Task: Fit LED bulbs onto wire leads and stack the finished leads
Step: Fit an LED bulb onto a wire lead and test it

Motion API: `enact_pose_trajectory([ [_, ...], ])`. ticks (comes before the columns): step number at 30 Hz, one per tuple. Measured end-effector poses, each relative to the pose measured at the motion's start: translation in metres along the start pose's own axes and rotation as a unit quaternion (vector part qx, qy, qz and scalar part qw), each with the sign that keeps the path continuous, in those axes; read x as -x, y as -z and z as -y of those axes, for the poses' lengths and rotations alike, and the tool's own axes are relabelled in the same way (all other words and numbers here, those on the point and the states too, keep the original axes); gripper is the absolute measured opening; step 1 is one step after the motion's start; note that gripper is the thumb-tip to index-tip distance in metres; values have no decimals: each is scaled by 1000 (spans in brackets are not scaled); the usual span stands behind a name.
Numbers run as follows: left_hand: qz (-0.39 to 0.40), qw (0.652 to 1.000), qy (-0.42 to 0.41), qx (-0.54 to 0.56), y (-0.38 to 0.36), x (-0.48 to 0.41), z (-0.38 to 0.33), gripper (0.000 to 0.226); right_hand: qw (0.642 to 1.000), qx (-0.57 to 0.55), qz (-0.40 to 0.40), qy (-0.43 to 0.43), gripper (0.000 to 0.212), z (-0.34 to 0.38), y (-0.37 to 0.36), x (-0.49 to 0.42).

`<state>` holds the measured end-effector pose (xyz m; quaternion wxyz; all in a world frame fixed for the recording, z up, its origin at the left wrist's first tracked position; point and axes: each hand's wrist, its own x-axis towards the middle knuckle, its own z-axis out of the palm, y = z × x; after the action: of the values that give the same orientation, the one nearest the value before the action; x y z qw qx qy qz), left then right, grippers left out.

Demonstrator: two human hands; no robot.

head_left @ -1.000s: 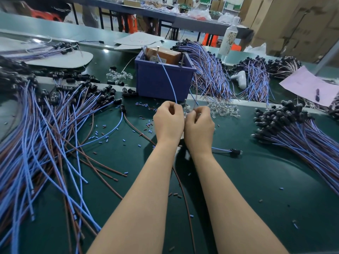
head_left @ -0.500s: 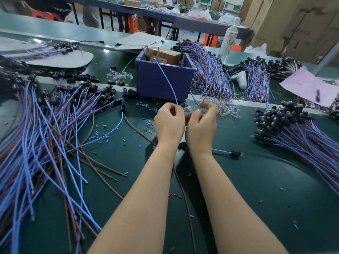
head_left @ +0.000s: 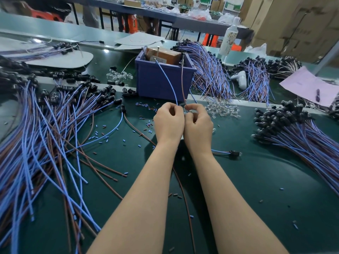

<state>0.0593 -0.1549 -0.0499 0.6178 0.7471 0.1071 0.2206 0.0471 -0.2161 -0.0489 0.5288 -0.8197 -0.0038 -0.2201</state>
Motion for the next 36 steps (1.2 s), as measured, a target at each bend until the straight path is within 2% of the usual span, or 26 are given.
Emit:
enact_pose_trajectory([
  [13, -6, 1000, 1, 5, -1, 0, -2, 15, 1000, 3, -14, -19, 16, 1, 0, 1],
  [36, 8, 1000, -7, 5, 0, 4, -5, 14, 1000, -5, -17, -6, 18, -3, -1, 0],
])
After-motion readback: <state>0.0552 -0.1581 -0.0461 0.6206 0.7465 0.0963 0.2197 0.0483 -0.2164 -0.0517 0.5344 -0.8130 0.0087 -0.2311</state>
